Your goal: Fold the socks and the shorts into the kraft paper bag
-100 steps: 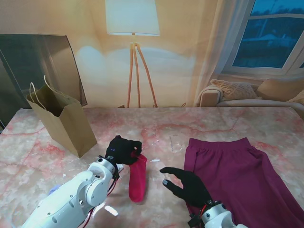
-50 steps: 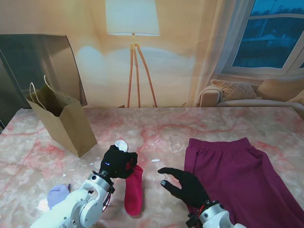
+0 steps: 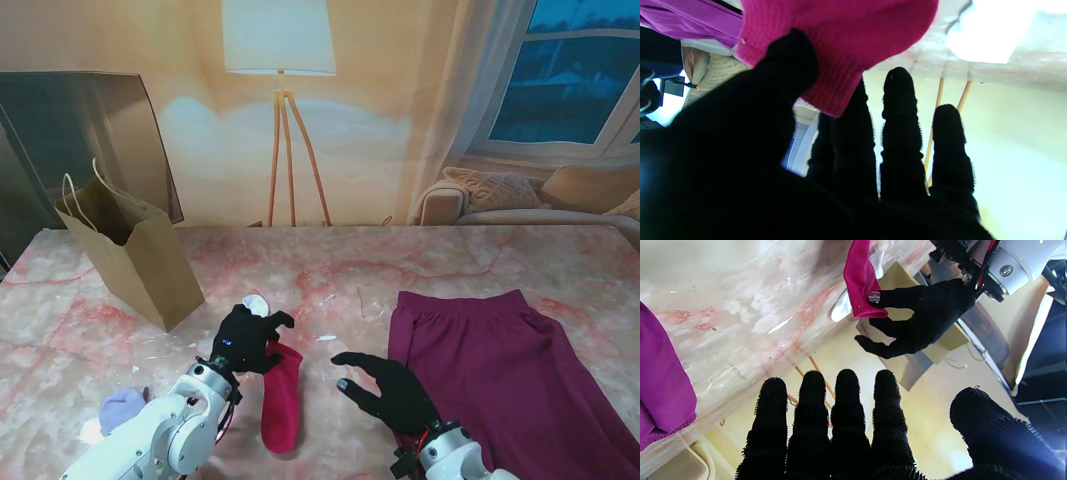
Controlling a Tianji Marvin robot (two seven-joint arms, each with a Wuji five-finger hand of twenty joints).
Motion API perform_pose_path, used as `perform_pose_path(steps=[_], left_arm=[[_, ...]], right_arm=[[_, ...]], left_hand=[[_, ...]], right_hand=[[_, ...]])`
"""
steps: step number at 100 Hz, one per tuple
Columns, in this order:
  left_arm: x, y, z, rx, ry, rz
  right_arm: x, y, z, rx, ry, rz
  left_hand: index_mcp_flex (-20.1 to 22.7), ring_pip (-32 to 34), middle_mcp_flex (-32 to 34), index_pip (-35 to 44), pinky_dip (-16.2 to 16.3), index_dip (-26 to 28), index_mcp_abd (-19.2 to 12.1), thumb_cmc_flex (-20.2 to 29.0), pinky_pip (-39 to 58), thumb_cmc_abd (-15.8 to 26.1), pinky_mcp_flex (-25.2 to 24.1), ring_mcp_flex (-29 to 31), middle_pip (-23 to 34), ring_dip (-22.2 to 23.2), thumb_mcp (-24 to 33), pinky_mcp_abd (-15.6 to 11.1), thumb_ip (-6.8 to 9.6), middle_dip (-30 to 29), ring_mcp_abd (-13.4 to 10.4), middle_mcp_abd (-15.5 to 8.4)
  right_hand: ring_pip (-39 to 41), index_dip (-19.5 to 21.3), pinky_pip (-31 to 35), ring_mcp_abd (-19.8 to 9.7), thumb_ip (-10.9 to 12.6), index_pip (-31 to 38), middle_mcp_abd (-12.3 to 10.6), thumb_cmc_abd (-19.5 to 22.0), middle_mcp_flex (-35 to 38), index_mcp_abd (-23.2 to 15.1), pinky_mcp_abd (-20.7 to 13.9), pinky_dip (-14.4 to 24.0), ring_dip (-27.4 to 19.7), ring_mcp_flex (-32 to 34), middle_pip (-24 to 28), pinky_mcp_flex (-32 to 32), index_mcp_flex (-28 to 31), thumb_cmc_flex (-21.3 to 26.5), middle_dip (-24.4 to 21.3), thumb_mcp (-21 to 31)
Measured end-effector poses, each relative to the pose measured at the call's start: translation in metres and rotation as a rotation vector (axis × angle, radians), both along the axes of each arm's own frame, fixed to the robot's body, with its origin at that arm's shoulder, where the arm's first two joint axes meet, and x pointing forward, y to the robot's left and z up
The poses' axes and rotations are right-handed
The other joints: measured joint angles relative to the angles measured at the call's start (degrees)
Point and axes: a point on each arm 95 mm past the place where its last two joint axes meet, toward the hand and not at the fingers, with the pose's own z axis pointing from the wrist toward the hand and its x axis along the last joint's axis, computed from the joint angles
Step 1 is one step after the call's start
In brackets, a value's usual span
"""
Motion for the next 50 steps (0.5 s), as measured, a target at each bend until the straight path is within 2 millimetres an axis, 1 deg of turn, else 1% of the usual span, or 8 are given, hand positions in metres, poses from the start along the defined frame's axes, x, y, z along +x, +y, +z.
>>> perform_pose_path(steps=[5, 9, 15, 19, 24, 32, 42, 50], left_arm=[[0.0006, -0.0007, 0.0000, 0.007, 0.008, -0.007], [0.0010, -0.0012, 0.0001, 0.012, 0.010, -0.013], [0.0013, -0.0019, -0.0001, 0.020, 0.015, -0.024], [0.0015, -0.0024, -0.0005, 0.029, 0.022, -0.032], [0.0018, -0.0029, -0.0010, 0.046, 0.035, -0.041], [0.0022, -0.0034, -0.0015, 0.070, 0.045, -0.051], [0.0033, -0.0039, -0.0007, 0.079, 0.040, -0.057], [0.0049, -0.0038, -0.0001, 0.080, 0.038, -0.056]], right_arm=[[0.0003, 0.0000, -0.0003, 0.002, 0.002, 0.000], [0.0005, 0.0000, -0.0006, 0.002, 0.004, 0.000], [0.0007, -0.0001, -0.0009, 0.003, 0.005, 0.000], [0.0007, -0.0002, -0.0011, 0.003, 0.006, 0.000], [0.0007, -0.0002, -0.0011, 0.003, 0.006, 0.000], [0.0006, -0.0005, -0.0013, 0.003, 0.007, -0.001], [0.0006, -0.0007, -0.0013, 0.004, 0.006, 0.000], [0.0005, -0.0009, -0.0015, 0.004, 0.006, 0.000]], left_hand=[[0.15, -0.02, -0.02, -4.53, 0.00, -4.41, 3.67, 0.13, -0.72, 0.68, -0.02, 0.00, 0.30, 0.00, -0.14, -0.57, -0.01, 0.00, -0.01, 0.00], [0.85, -0.71, -0.37, -6.35, 0.00, -5.80, 5.31, 0.40, -1.26, 1.70, -0.22, -0.03, 0.48, 0.00, -0.18, -0.67, -0.01, 0.08, -0.02, 0.00], [4.41, -1.74, -1.46, -7.18, -0.50, -6.94, 5.97, 0.80, -2.39, 5.02, -1.23, -0.74, 1.14, 0.06, -0.35, -0.68, -0.02, 2.07, -0.02, 0.00], [6.71, -2.85, -2.99, -7.18, -0.84, -6.95, 5.21, 0.86, -3.45, 8.00, -2.25, -2.29, 1.79, 0.29, -0.45, -0.68, -0.02, 4.49, 0.63, 0.38], [10.34, -2.87, -3.49, -4.65, -1.16, -6.79, 2.60, 0.91, -4.28, 10.76, -2.96, -3.46, 2.09, 1.27, -1.07, -0.13, 0.03, 7.51, 1.59, 1.11], [13.97, -2.95, -4.57, 6.29, -1.20, -6.52, -5.61, 0.96, -5.17, 12.01, -3.79, -4.31, 2.58, 2.82, -1.10, -0.01, 0.04, 12.40, 2.16, 1.70], [13.97, -2.96, -6.14, 17.33, -1.24, -4.73, -13.32, 0.94, -5.75, 12.59, -4.98, -5.13, 4.77, 3.98, -1.10, 0.00, 0.04, 17.09, 2.48, 1.74], [13.75, -2.96, -6.93, 20.39, -1.50, -1.49, -15.78, 0.69, -5.88, 12.59, -5.17, -5.68, 5.57, 4.19, -1.10, 0.00, 0.04, 18.18, 2.52, 1.77]], right_hand=[[0.00, 0.00, 0.00, 0.00, 0.00, 0.00, 0.00, 0.00, 0.00, 0.00, 0.00, 0.00, 0.00, 0.00, 0.00, 0.00, 0.00, 0.00, 0.00, 0.00], [0.00, 0.00, 0.00, 0.00, 0.00, 0.00, 0.00, 0.00, 0.00, 0.00, 0.00, 0.00, 0.00, 0.00, 0.00, 0.00, 0.00, 0.00, 0.00, 0.00], [0.00, 0.00, 0.43, 0.00, 0.00, 0.00, 0.00, 0.00, 0.00, 0.00, 0.00, 0.00, 0.00, 0.00, 0.00, 0.00, 0.00, 0.01, 0.00, 0.00], [0.00, 0.00, 0.46, 0.00, 0.00, 0.00, 0.00, 0.00, 0.00, 0.00, 0.00, 0.00, 0.00, 0.00, 0.00, 0.00, 0.00, 0.01, 0.00, 0.00], [0.00, 0.00, 0.47, 0.00, 0.00, 0.00, 0.00, 0.00, 0.00, 0.00, 0.00, 0.00, 0.00, 0.00, 0.00, 0.00, 0.00, 0.01, 0.00, 0.00], [0.00, 0.00, 0.47, 0.00, 0.00, 0.00, 0.00, 0.00, 0.00, 0.00, 0.00, 0.00, 0.00, 0.00, 0.00, 0.00, 0.00, 0.01, 0.00, 0.00], [0.00, 0.00, 0.48, 0.01, 0.00, 0.00, 0.00, 0.00, 0.00, -0.04, 0.00, 0.00, 0.00, 0.00, 0.00, 0.00, 0.01, 0.01, 0.00, 0.00], [0.00, 0.00, 0.51, 0.01, 0.00, 0.00, 0.00, 0.00, 0.00, -0.05, 0.58, 0.09, 0.00, 0.01, 0.00, 0.00, 0.01, 0.01, 0.00, 0.00]])
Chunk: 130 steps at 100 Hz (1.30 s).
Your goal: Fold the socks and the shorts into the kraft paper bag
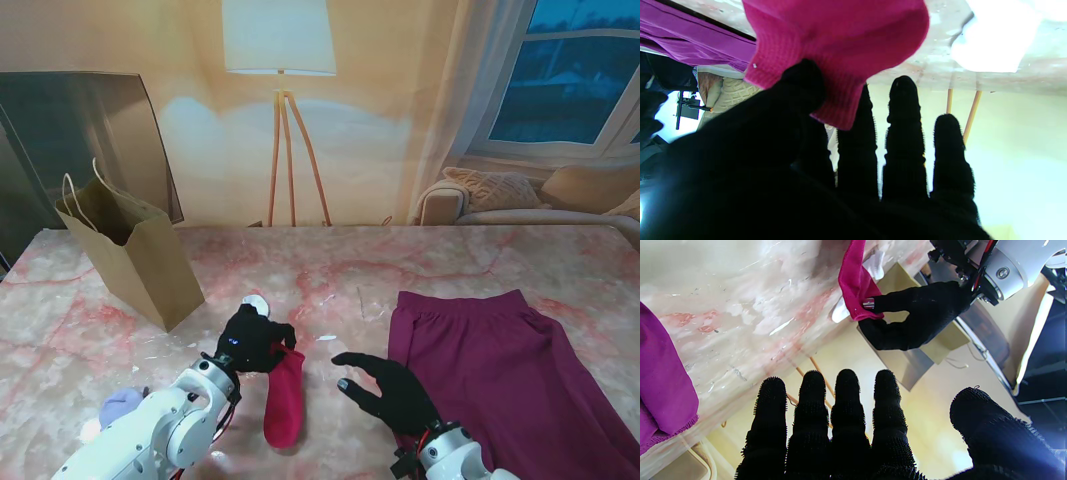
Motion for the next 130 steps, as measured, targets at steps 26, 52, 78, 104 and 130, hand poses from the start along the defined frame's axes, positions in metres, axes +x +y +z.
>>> perform_pose_path(steps=[26, 52, 78, 104, 130], left_arm=[[0.011, 0.002, 0.005, 0.016, -0.040, 0.042], [0.031, -0.002, 0.019, 0.037, -0.093, 0.085], [0.025, -0.011, 0.014, 0.026, -0.121, 0.008], [-0.003, -0.008, -0.003, 0.056, -0.092, -0.035], [-0.031, -0.006, -0.009, 0.075, -0.071, -0.061]], right_arm=[[0.000, 0.000, -0.001, -0.001, 0.006, 0.004], [0.000, 0.000, -0.001, 0.002, 0.014, 0.008], [0.000, 0.000, -0.002, 0.003, 0.020, 0.008], [-0.001, 0.000, -0.003, 0.005, 0.024, 0.008], [-0.001, 0.000, -0.005, 0.004, 0.027, 0.011]], left_hand=[[0.00, -0.03, 0.63, 1.58, -0.02, -0.63, -0.96, -0.85, 0.15, 0.45, -0.01, 0.01, 0.81, -1.24, -1.78, 0.00, 0.01, 0.02, 0.00, -0.18], [-0.03, -1.22, 1.65, 5.09, 0.83, -1.04, -1.87, -1.41, 2.94, -2.29, 1.57, -1.05, -1.47, -7.12, -2.39, 0.65, 0.01, -11.59, -0.41, -1.60], [-0.01, 3.73, 4.47, 10.81, 1.50, 5.47, -4.62, -2.20, 4.42, -9.09, 2.99, 2.82, 7.74, -4.90, -2.51, 1.85, 0.02, -11.46, -0.47, -1.56], [-0.15, 6.67, 5.24, 11.03, 2.16, 14.26, -5.84, -3.89, 5.42, -9.28, 4.24, 4.90, 11.39, -1.11, -1.22, 2.07, 0.02, -7.63, -0.79, -2.31], [-0.07, 8.17, 5.87, 11.03, 2.88, 14.52, -5.80, -4.17, 5.98, -9.86, 4.31, 4.70, 12.61, 0.40, -1.21, 2.55, 0.02, -6.90, -0.79, -2.46]], right_hand=[[0.00, 0.03, 0.05, 0.01, 0.00, 0.41, 0.00, 0.00, 0.00, -0.03, 0.08, 0.46, 0.00, 0.00, 0.00, 0.00, 0.01, 0.00, 0.01, 0.00], [0.00, 0.56, 0.08, 0.01, 0.00, 0.42, 0.00, 0.00, 0.00, -0.04, 0.09, 0.59, 0.00, 0.00, 0.00, 0.00, 0.01, 0.02, 0.03, 0.00], [0.00, 0.57, 0.70, 0.02, 0.00, 0.42, 0.00, 0.00, 0.00, -0.13, 0.08, 0.78, 0.01, 0.00, 0.00, 0.05, 0.02, 0.02, 0.05, 0.00], [0.00, 0.57, 0.79, 0.08, 0.00, 0.44, 0.00, 0.00, 0.00, -0.62, 0.10, 1.03, 0.01, 0.01, 0.00, 0.57, 0.04, 0.02, 0.10, 0.00], [0.00, 0.66, 0.79, 0.12, 0.00, 1.17, 0.00, 0.00, 0.60, -0.68, 0.10, 1.03, 0.01, 0.04, 0.39, 0.58, 0.70, 0.03, 0.59, 0.00]])
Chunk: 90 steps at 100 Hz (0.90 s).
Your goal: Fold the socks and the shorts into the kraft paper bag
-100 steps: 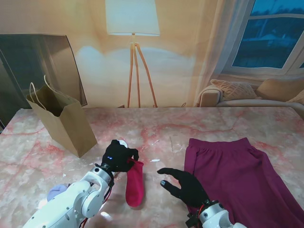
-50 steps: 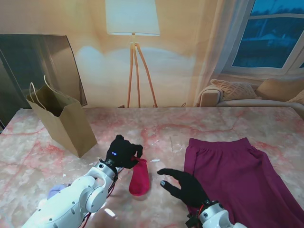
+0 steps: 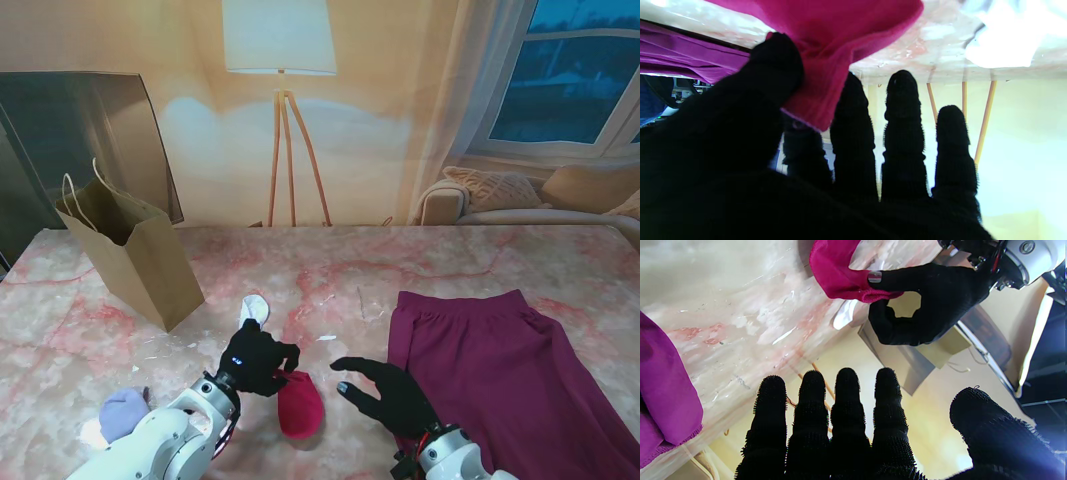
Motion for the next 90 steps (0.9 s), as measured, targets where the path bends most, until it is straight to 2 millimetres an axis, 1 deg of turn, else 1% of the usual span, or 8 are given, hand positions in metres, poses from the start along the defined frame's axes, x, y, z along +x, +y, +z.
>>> perform_pose_path(steps=[14, 24, 36, 44, 63, 71, 75, 90], left_arm=[[-0.009, -0.002, -0.003, 0.004, 0.005, 0.021], [-0.014, -0.004, -0.001, 0.003, 0.009, 0.068], [-0.020, -0.011, 0.006, -0.005, 0.035, 0.091], [-0.024, -0.016, 0.010, -0.021, 0.031, 0.095], [-0.034, -0.026, 0.014, -0.028, 0.013, 0.088], [-0.040, -0.032, 0.013, -0.020, 0.014, 0.076], [-0.043, -0.035, 0.011, -0.013, 0.015, 0.070], [-0.053, -0.043, 0.007, -0.008, 0.025, 0.051]], right_arm=[[0.000, 0.001, -0.001, -0.001, 0.002, 0.004], [0.001, 0.002, -0.001, -0.002, 0.003, 0.008], [0.001, 0.003, -0.002, -0.003, 0.003, 0.010], [0.001, 0.003, -0.002, -0.003, 0.003, 0.009], [0.001, 0.003, -0.002, -0.004, 0.004, 0.009], [0.001, 0.003, -0.002, -0.003, 0.003, 0.008], [0.001, 0.002, -0.002, -0.002, 0.003, 0.007], [0.001, 0.002, -0.003, -0.001, 0.005, 0.005]], left_hand=[[0.12, 0.34, 0.00, 0.00, 0.09, 0.00, 0.47, -0.07, 0.24, -0.02, 0.04, 2.04, 0.03, 0.24, 0.00, 0.35, 0.00, 0.01, 0.00, 0.00], [0.14, 0.77, 1.20, 0.00, 1.31, 0.00, 1.27, -0.07, 0.52, -0.02, 0.04, 2.17, 0.48, 0.81, 0.00, 0.46, 0.00, -0.10, 0.00, 0.04], [0.51, 1.10, 1.20, -0.75, 1.98, -1.96, 2.83, -0.09, 0.98, 0.23, 0.05, 2.82, 0.53, 0.85, -1.95, 1.03, 0.00, -3.10, 0.03, 0.73], [0.57, 1.33, 1.87, -0.91, 2.09, -2.99, 2.98, -0.13, 1.28, 0.25, 0.05, 2.82, 0.59, 0.85, -2.92, 1.10, 0.00, -5.22, 0.03, 1.18], [0.86, 1.62, 2.31, -0.97, 2.66, -3.75, 3.05, -0.13, 1.65, 0.26, 0.05, 2.82, 0.61, 0.85, -3.58, 1.14, 0.00, -6.14, 0.06, 1.63], [0.96, 1.78, 2.31, -1.05, 2.77, -4.13, 3.52, -0.14, 2.37, 0.26, 0.21, 2.82, 0.62, 0.85, -4.37, 1.14, 0.00, -6.71, 0.06, 1.64], [2.01, 2.30, 2.31, -1.09, 2.78, -4.28, 3.58, -0.14, 2.81, 0.26, 0.42, 2.82, 0.70, 0.85, -4.65, 1.14, 0.00, -6.73, 0.06, 1.72], [3.00, 4.08, 3.62, -1.12, 2.81, -4.99, 3.69, -0.15, 3.82, 0.26, 2.09, 6.05, 2.97, 0.91, -4.91, 1.14, 0.00, -8.10, 0.08, 1.76]], right_hand=[[0.00, 0.00, 0.00, 0.00, 0.00, 0.00, 0.00, 0.00, 0.00, -0.01, 0.00, 0.01, 0.01, 0.00, 0.00, 0.00, 0.00, 0.00, 0.00, 0.00], [0.00, 0.00, 0.01, 0.00, 0.00, 0.00, 0.00, 0.00, 0.00, -0.01, 0.00, 0.01, 0.01, 0.00, 0.00, 0.00, 0.00, 0.00, 0.01, 0.00], [0.00, 0.00, 0.01, 0.00, 0.00, 0.00, 0.00, 0.00, 0.00, -0.01, 0.00, 0.02, 0.01, 0.00, 0.00, 0.01, 0.00, 0.00, 0.02, 0.00], [0.00, 0.00, 0.01, 0.00, 0.00, 0.00, 0.00, 0.00, 0.00, -0.01, 0.00, 0.02, 0.01, 0.00, 0.00, 0.01, 0.00, 0.00, 0.02, 0.00], [0.00, 0.00, 0.01, 0.00, 0.00, 0.00, -0.01, 0.00, 0.00, -0.01, 0.00, 0.03, 0.01, 0.00, 0.00, 0.01, 0.00, 0.00, 0.02, 0.00], [0.00, 0.00, 0.01, 0.01, 0.00, 0.00, -0.01, 0.00, 0.00, -0.01, 0.00, 0.04, 0.01, 0.01, 0.00, 0.01, 0.00, 0.00, 0.02, 0.00], [0.00, 0.00, 0.00, 0.01, 0.00, 0.00, -0.01, 0.00, 0.00, -0.01, 0.00, 0.04, 0.01, 0.01, 0.00, 0.01, 0.00, 0.00, 0.03, 0.00], [0.00, 0.00, 0.01, 0.01, 0.00, 0.00, -0.01, 0.00, 0.00, -0.01, 0.00, 0.19, 0.01, 0.01, 0.00, 0.01, 0.00, 0.00, 0.03, 0.00]])
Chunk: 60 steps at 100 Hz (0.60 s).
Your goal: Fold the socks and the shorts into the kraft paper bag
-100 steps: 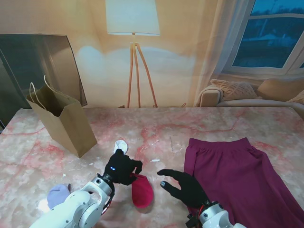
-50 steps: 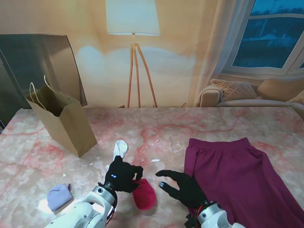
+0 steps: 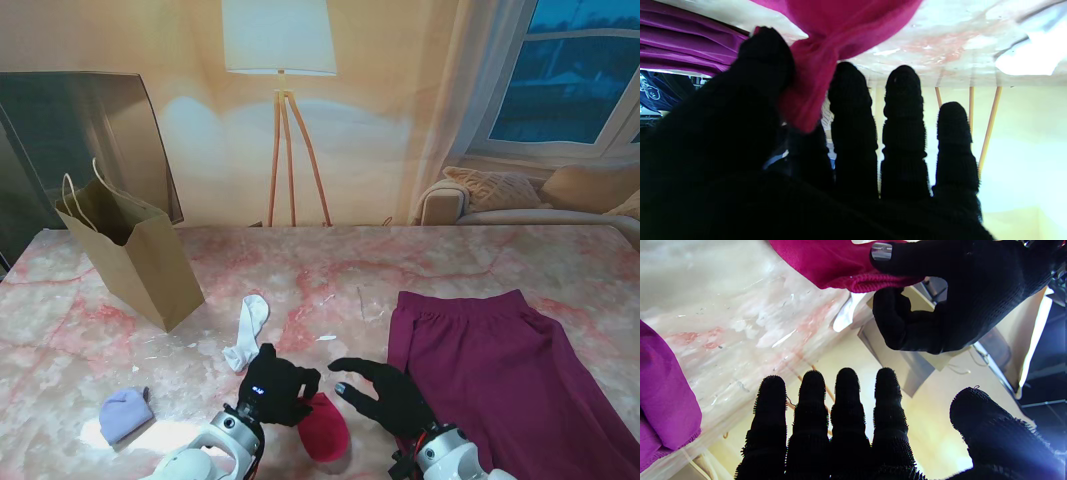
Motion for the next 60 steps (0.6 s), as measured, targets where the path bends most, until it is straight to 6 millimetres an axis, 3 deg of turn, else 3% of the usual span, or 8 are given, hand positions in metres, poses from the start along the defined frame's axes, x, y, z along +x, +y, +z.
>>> perform_pose_path(steps=[60], left_arm=[[-0.020, -0.015, -0.010, 0.003, 0.099, -0.039]], right_arm=[[0.000, -0.002, 0.000, -0.001, -0.001, -0.007]], left_hand=[[0.30, 1.31, 2.23, 0.00, 0.00, -4.64, 1.68, -0.05, 4.74, -0.30, 3.83, 4.04, 0.89, -2.56, 0.70, -0.12, 0.00, -7.31, 0.00, 0.09]], right_hand=[[0.00, 0.00, 0.00, 0.01, 0.00, 0.00, -0.01, 0.00, 0.00, 0.00, 0.00, 0.05, 0.01, 0.01, 0.00, 0.00, 0.00, 0.00, 0.00, 0.00]])
